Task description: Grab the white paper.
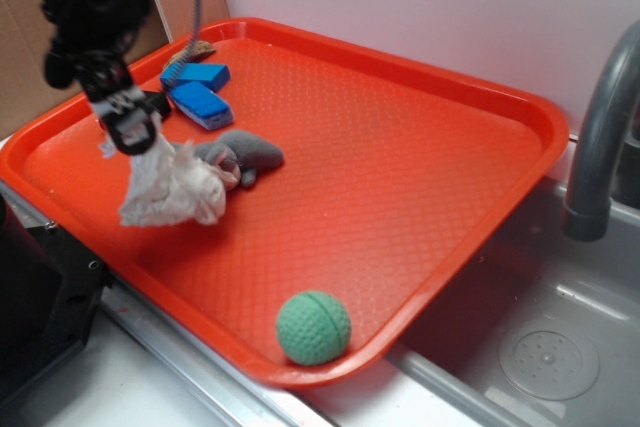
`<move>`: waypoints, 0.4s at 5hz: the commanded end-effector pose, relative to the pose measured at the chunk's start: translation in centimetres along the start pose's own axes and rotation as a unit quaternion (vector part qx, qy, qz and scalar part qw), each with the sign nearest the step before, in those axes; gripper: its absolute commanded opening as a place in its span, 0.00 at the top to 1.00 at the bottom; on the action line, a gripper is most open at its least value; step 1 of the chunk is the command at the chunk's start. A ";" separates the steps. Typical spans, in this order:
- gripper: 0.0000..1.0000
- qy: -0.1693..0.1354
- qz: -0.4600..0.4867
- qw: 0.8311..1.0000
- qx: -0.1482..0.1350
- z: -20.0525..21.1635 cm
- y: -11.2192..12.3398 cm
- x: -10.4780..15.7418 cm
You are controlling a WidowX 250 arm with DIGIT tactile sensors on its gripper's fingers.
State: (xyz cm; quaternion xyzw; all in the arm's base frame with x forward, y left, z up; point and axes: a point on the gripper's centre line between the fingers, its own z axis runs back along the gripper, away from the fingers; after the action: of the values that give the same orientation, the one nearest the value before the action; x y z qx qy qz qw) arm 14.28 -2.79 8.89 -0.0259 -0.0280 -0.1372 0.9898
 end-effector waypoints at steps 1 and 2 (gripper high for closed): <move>0.00 0.018 0.000 1.000 -0.001 -3.5 -1.1 0.0; 0.00 0.020 0.006 0.999 -0.025 -5.4 -1.3 -0.1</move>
State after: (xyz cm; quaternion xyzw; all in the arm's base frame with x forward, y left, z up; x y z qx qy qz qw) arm 14.00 -4.28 3.13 -0.0446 0.0079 -0.1328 0.9901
